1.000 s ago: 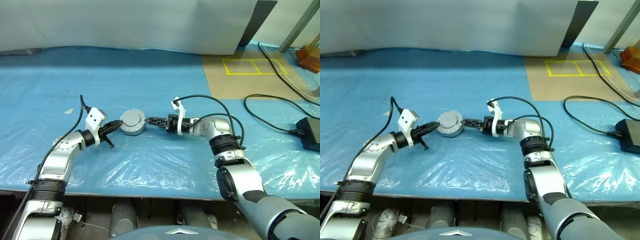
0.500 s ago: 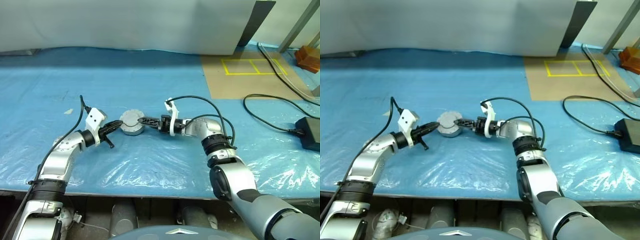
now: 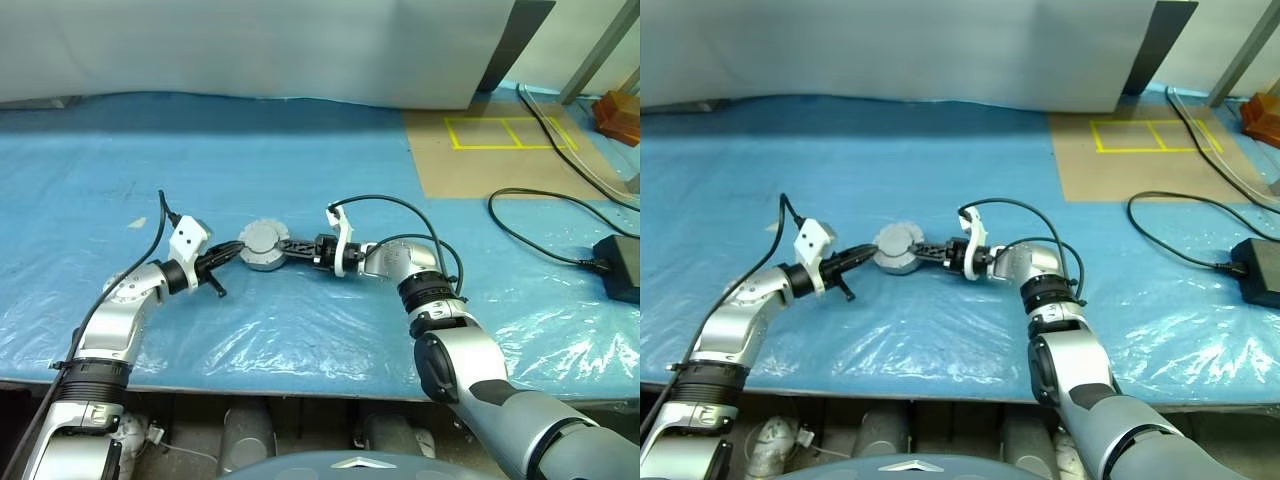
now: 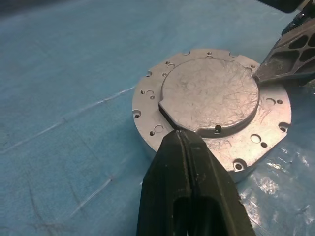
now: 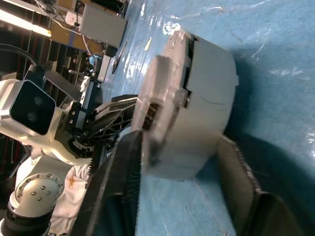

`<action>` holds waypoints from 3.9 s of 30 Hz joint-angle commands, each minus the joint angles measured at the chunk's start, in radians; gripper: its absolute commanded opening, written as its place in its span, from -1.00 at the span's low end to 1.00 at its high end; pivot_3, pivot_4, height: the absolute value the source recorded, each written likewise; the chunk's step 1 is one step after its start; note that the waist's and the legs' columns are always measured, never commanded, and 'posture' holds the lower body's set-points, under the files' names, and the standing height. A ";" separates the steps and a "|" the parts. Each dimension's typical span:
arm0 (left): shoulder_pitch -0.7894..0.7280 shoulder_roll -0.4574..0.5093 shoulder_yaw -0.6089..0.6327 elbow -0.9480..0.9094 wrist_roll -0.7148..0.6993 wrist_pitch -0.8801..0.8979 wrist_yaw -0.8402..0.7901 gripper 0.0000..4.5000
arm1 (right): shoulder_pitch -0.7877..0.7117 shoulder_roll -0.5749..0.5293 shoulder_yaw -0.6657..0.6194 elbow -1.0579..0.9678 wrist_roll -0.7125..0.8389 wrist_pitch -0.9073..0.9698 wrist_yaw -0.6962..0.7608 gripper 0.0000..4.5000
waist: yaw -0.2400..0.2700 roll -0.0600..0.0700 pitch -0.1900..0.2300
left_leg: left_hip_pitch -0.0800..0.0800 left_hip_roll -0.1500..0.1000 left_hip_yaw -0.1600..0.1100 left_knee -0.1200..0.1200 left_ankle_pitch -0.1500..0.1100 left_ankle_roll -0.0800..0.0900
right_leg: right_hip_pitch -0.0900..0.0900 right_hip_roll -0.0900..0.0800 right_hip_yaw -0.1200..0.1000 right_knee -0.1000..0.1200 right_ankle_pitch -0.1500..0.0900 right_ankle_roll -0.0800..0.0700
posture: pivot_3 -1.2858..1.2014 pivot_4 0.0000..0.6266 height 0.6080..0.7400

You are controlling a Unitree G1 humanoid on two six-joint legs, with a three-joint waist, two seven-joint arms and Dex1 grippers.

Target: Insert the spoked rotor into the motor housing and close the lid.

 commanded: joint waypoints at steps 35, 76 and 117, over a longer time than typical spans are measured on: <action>0.057 0.048 0.363 -0.258 -0.500 0.471 0.086 -1.00 | -0.032 0.027 -0.122 0.069 0.100 0.027 -0.045 -0.43 | -0.002 -0.001 0.000 | -0.006 0.001 0.002 0.002 0.000 0.000 | -0.009 0.001 0.001 0.004 0.000 0.000 | 0.03 -0.52 1.00; -0.015 -0.298 0.336 -0.292 -1.027 0.578 0.341 0.98 | -0.141 0.022 -0.271 -0.249 0.431 0.404 -0.132 -0.46 | 0.026 -0.003 0.001 | -0.018 0.003 -0.003 0.011 -0.001 -0.002 | -0.015 0.004 -0.002 0.008 0.003 0.005 | 0.03 -0.52 1.00; -0.237 -0.336 0.439 -0.049 -0.940 0.420 0.461 0.19 | -0.126 0.035 -0.248 -0.221 0.419 0.380 -0.206 0.27 | 0.026 -0.003 0.001 | -0.019 0.002 -0.005 0.016 -0.001 -0.002 | -0.014 0.003 -0.002 0.012 0.004 0.005 | 0.03 -0.52 1.00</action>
